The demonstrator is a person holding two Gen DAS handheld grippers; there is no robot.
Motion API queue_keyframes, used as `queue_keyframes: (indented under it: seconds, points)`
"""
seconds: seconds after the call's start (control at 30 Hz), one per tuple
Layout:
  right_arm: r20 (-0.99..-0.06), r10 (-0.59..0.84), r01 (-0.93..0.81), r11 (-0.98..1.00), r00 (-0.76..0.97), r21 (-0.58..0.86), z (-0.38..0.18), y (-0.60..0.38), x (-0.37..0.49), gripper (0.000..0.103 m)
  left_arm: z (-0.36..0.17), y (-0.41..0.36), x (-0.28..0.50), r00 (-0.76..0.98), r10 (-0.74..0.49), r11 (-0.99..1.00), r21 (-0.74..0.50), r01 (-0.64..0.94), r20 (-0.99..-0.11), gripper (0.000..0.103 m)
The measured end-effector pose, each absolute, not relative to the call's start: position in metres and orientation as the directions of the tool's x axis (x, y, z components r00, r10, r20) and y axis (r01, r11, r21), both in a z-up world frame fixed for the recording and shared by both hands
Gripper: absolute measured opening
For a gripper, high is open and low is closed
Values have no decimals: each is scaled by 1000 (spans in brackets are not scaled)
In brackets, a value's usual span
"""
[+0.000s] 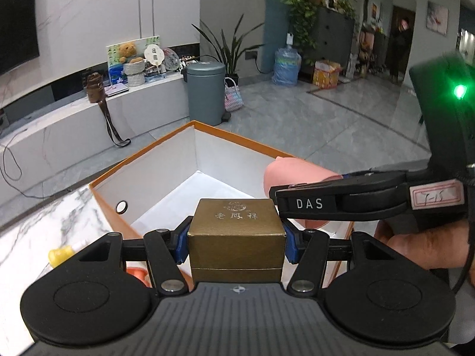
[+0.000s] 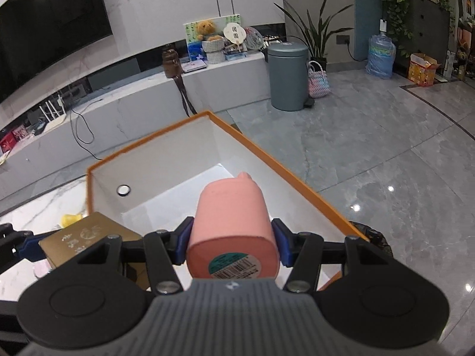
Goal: Organize rigid objects
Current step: 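Lift and carry the gold box and pink cylinder over the orange box with both tools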
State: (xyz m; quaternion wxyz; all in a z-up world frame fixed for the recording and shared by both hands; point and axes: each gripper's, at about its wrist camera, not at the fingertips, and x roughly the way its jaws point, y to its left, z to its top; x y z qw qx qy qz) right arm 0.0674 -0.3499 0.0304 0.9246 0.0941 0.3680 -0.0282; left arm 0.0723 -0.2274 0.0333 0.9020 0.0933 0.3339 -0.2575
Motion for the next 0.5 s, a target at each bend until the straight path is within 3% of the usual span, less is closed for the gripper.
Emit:
queue_keyframes:
  seconds: [0.5]
  points:
    - [-742,29,78,991,669,109,7,-366,76,55,3,-264,75,598,-328,826,86,557,-731,67]
